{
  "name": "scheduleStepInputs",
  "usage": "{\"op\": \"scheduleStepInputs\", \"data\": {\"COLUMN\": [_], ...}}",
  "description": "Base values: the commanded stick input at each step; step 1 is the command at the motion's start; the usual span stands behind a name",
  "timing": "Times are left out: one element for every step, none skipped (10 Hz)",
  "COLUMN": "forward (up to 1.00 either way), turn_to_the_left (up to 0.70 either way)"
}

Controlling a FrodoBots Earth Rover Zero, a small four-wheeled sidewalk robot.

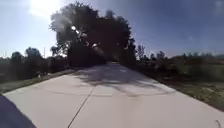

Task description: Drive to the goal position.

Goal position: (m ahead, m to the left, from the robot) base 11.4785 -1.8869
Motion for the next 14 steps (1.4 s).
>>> {"op": "scheduleStepInputs", "data": {"forward": [0.7,0.7,0.7,0.7,0.7,0.7,0.7,0.7,0.7,0.7,0.7,0.7,0.7,0.7], "turn_to_the_left": [0.0,0.0,0.0,0.0,0.0,0.0,0.0,0.16,0.35,0.35,0.35,0.22,0.0,0.0]}}
